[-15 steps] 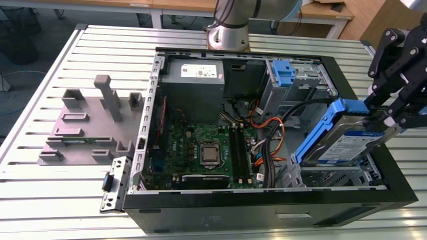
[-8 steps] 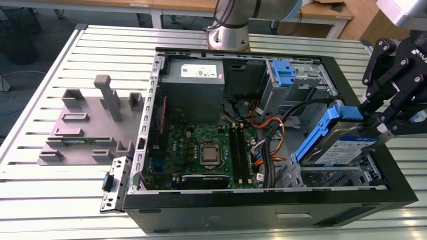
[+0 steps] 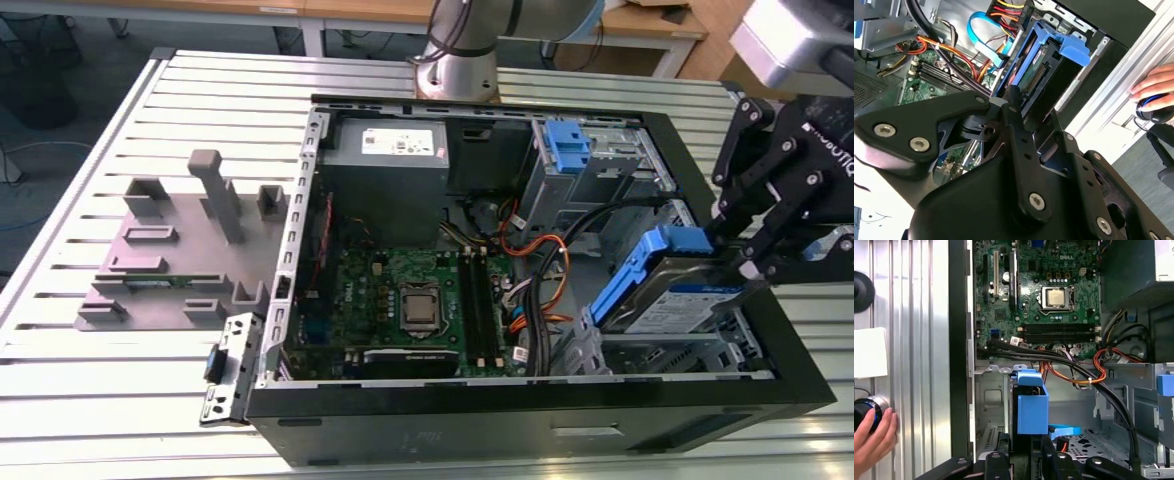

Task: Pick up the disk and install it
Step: 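Insert the disk into the insertion slot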

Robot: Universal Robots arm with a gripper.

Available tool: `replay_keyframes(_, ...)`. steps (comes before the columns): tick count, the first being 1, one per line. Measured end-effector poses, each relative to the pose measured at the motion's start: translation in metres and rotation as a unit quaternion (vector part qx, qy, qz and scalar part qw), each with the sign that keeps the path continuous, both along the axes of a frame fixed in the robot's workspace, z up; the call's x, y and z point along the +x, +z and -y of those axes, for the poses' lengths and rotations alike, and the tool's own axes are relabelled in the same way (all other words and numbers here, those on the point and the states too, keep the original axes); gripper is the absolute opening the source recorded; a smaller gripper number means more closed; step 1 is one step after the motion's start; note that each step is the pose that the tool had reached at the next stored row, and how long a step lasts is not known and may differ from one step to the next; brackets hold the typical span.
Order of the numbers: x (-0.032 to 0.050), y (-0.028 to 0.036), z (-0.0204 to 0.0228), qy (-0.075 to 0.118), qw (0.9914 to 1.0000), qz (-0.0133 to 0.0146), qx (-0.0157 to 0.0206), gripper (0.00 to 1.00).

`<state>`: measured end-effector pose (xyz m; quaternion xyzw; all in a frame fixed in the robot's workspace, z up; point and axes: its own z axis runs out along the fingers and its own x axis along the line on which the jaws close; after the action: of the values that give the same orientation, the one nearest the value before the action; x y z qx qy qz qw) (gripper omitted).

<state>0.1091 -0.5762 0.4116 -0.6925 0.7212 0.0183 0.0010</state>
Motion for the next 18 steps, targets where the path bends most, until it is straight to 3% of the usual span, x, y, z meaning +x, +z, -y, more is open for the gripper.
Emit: replay_keyframes(18,0.0000,-0.0340,0.0000,0.000,1.00000,0.0000,-0.0009,0.35)
